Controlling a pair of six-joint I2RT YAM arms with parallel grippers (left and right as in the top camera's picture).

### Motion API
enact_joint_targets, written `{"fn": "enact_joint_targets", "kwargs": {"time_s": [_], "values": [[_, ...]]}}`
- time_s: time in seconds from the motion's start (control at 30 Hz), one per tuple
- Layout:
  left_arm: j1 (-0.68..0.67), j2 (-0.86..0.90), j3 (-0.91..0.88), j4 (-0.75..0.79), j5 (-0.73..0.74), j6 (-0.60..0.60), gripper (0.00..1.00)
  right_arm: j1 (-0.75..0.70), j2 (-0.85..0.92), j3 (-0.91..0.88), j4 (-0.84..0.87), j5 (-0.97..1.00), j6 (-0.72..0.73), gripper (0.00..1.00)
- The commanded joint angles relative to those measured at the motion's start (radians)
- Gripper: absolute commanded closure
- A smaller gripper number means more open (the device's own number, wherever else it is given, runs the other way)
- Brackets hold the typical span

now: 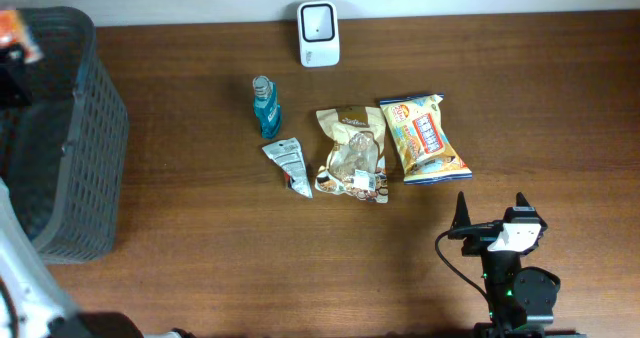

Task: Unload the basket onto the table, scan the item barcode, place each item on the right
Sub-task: 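Lift the orange box out and carry it toward the scanner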

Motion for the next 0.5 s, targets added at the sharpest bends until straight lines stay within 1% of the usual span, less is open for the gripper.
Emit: {"fn": "enact_joint_targets", "kwargs": {"time_s": [0.0,0.13,0.17,0.23,0.37,0.47], "values": [[-0.103,-0.093,0.004,-0.051,0.394,-0.082,1.0,0.005,-0.006,-0.006,-0.006,0.009,-0.002,0.02],[-0.262,-0.123,0.004,-0.152,0.414,-0.082,1.0,0.005,-0.006,-0.006,-0.006,0.008,-0.002,0.02],[-0.319,-0.122,0.004,-0.182,0.413,-0.081,1.0,0.005,-0.006,-0.006,-0.006,0.009,-0.002,0.02],[-0.428,-0.114,0.003,-0.232,0.375,-0.074,1.0,0.005,-0.006,-0.006,-0.006,0.009,-0.002,0.02],[-0.611,-0.093,0.003,-0.325,0.186,-0.074,1.0,0.005,-0.006,-0.006,-0.006,0.009,-0.002,0.02],[-0.75,-0.066,0.003,-0.385,-0.044,-0.074,1.0,0.005,-0.006,-0.006,-0.006,0.009,-0.002,0.02]]}}
